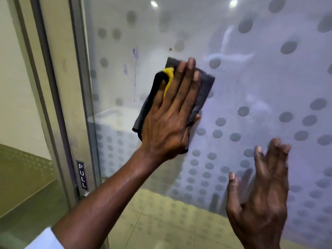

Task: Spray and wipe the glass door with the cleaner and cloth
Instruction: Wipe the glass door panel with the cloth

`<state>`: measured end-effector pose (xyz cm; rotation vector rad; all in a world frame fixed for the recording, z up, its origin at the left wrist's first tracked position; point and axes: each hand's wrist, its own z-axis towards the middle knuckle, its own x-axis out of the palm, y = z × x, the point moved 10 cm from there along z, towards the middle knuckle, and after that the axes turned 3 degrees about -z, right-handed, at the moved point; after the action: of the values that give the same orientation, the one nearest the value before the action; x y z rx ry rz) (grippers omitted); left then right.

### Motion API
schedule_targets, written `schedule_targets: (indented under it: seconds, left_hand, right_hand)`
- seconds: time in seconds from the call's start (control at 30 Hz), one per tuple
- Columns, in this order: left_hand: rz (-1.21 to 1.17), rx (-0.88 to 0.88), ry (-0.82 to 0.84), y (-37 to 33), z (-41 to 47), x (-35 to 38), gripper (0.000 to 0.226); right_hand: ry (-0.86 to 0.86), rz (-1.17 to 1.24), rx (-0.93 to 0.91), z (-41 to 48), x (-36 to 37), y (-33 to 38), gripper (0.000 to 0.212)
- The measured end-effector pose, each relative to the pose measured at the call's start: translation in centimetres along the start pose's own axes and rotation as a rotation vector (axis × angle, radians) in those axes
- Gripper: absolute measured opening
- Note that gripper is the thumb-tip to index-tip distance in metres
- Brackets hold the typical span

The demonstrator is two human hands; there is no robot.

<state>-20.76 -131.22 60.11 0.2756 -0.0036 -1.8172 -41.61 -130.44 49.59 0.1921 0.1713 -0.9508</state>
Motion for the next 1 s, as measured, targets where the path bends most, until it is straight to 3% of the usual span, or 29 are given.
schedule_targets:
  seconds: [0.13,0.23,0.43,0.53,0.63,0.8,0.9,1.0]
  left_hand:
    - [0.004,-0.053,0.091,-1.3,-9.7,2.3,0.070]
    - [0.054,0.012,0.159,-1.8,-15.9,2.9,0.069]
    - [0.054,0.090,0.107,1.3,-9.2,1.1,0.076]
    - [-0.015,-0.088,0.054,6.7,-6.1,-1.0,0.070]
    - [-0.015,-0.100,0.029,7.0,-5.2,-1.7,0.068]
    - [-0.057,-0.307,0.053,4.6,-12.7,-0.4,0.078]
    - [-0.033,-0.248,0.137,2.6,-17.6,0.8,0.075]
    - [-0.056,-0.214,0.136,3.9,-16.2,0.0,0.070]
  right_hand:
    - [0.086,0.049,-0.107,-0.9,1.9,2.7,0.066]
    - [0.142,0.029,-0.162,-1.5,3.2,3.5,0.068]
    - [0.137,0.016,-0.140,-0.4,3.7,2.1,0.069]
    - [0.175,0.010,-0.102,-1.9,5.2,3.4,0.069]
    - [0.179,0.032,-0.089,-2.3,4.9,3.5,0.068]
    - [0.161,0.027,-0.075,-2.4,4.4,3.4,0.065]
    - [0.132,0.016,-0.073,-2.2,4.6,3.6,0.064]
    - [0.123,-0.001,-0.071,-2.2,4.6,3.6,0.064]
